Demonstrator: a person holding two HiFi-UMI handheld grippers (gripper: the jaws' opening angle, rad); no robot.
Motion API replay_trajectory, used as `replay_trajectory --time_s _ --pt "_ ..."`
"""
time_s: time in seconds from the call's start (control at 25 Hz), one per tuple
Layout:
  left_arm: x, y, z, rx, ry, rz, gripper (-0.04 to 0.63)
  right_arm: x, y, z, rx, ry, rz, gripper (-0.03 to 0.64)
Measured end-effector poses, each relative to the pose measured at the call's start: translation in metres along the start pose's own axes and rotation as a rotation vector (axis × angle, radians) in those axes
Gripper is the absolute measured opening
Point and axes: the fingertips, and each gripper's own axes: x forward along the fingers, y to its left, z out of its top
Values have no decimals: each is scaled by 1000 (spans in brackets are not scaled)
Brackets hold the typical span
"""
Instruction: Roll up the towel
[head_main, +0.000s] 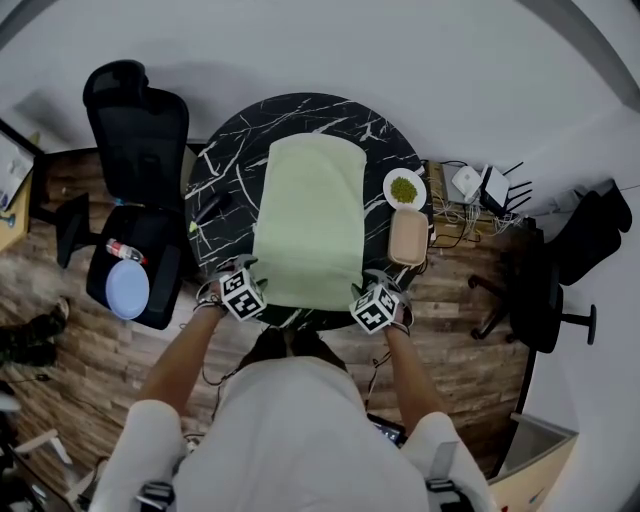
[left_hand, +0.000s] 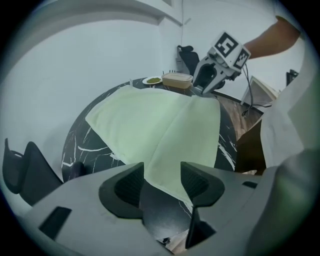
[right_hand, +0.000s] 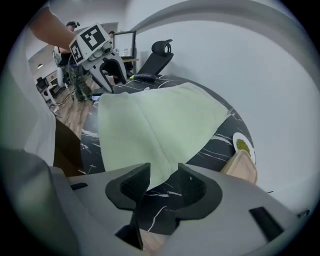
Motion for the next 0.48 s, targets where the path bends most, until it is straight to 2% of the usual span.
replay_trajectory --time_s 0.08,0.2,0.36,0.48 --pt "-3 -4 -2 6 -7 5 216 -6 8 1 -44 -27 3 162" --pt "-9 -21 -11 53 1 -15 219 -11 35 -4 -130 -37 82 159" --pt "-6 -53 -31 158 49 -68 219 -14 69 -17 -215 -34 164 143" --pt "3 -63 -43 179 82 -85 216 -8 85 -28 -271 -6 184 143"
